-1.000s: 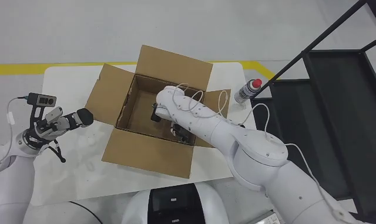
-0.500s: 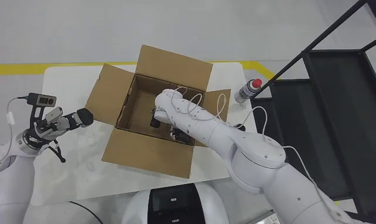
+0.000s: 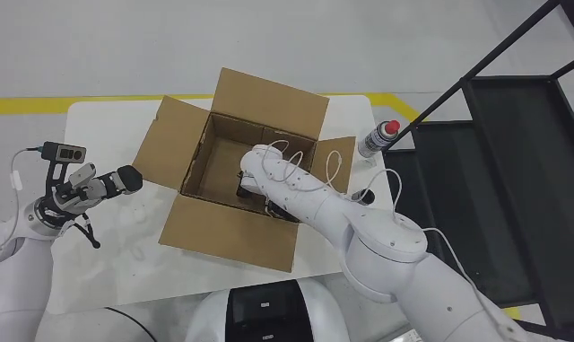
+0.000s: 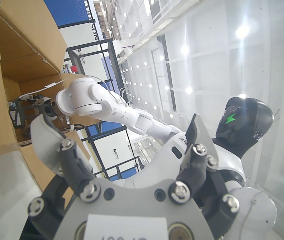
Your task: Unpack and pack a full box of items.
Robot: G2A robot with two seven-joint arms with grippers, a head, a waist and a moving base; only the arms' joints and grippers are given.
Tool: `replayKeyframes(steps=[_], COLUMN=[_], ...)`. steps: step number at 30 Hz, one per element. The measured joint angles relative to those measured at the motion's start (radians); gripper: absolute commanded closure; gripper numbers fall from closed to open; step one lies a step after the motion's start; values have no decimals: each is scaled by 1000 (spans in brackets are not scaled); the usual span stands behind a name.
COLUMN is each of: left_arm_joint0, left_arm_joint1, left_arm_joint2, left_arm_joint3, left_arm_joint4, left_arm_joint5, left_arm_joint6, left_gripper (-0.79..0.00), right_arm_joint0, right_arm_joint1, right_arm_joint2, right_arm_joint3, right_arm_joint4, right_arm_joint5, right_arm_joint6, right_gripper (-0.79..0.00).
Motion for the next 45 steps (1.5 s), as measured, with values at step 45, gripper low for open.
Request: replayKeyframes(steps=[45], left_arm_joint0=[0], left_arm_joint1=[0], left_arm_joint2=[0], left_arm_joint3=[0], left_arm_joint4=[0], left_arm_joint5=[0], left_arm_joint6=[0], left_gripper=[-785], right_arm_joint0=[-93], right_arm_joint1=[152], right_arm_joint2=[268], right_arm_joint3=[-287], right_arm_joint4=[-13], right_arm_joint5=[60], right_arm_joint6=[-33], right_gripper=[-785])
